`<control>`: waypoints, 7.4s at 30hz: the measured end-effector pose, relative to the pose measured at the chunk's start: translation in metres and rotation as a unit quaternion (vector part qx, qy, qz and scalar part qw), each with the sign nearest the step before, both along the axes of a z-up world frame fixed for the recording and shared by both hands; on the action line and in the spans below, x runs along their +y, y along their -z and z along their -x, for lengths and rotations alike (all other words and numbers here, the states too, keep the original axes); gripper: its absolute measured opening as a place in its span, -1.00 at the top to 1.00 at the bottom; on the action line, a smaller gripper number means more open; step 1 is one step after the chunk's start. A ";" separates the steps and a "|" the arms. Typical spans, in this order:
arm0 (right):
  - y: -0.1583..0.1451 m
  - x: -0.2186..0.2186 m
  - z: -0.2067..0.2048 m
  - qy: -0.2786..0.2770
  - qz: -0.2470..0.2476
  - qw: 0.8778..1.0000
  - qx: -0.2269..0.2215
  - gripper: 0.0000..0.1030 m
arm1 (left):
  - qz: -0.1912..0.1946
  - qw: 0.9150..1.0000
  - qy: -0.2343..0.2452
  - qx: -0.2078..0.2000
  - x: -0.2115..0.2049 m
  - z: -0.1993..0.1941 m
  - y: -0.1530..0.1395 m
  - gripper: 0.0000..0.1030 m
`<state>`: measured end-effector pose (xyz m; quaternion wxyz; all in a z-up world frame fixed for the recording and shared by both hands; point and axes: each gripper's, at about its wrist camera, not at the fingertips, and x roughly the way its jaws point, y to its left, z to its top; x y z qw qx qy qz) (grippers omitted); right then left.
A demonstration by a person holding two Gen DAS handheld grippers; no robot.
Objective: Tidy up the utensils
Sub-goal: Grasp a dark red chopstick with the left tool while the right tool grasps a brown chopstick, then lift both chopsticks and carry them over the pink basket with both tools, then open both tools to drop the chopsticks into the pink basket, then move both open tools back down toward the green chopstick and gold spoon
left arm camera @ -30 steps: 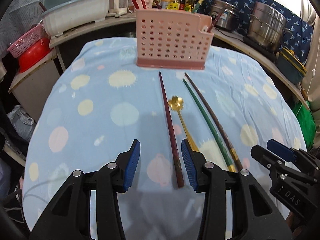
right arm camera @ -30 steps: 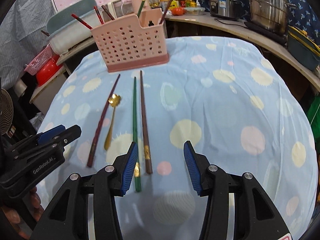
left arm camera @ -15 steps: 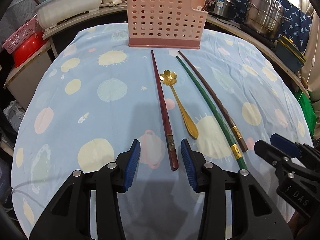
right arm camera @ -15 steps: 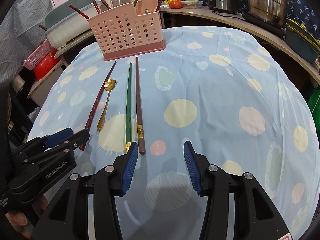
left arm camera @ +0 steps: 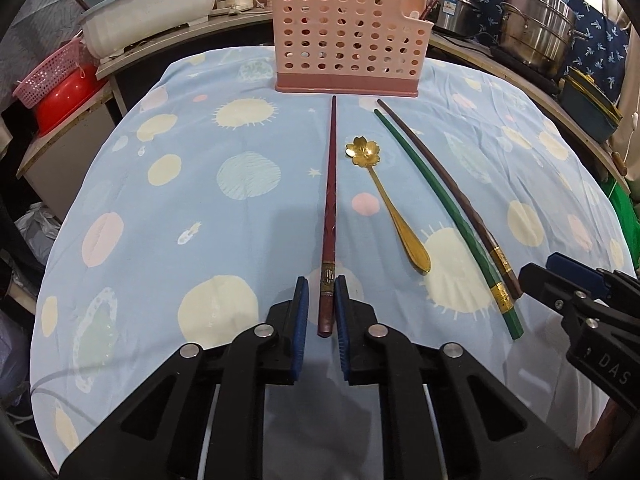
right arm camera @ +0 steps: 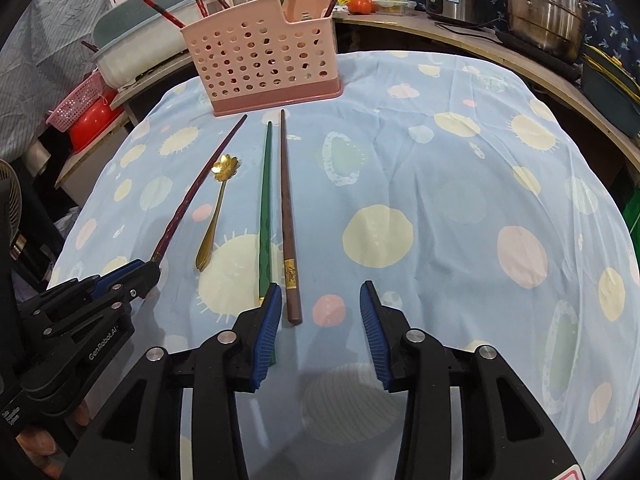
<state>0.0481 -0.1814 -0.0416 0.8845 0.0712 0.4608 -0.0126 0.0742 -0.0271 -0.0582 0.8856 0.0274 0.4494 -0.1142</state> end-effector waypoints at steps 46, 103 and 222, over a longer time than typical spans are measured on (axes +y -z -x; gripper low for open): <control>-0.022 -0.002 0.010 -0.008 -0.026 0.999 -0.027 0.86 | 0.029 1.000 0.010 -0.004 0.011 0.020 -0.010 0.82; -0.178 -0.022 -0.003 0.000 -0.052 0.982 -0.179 0.86 | 0.097 0.986 0.005 -0.139 0.021 -0.014 -0.188 0.87; 0.005 0.020 0.006 -0.023 0.000 1.000 0.003 0.10 | 0.041 0.998 -0.043 0.005 0.025 -0.007 -0.018 -0.04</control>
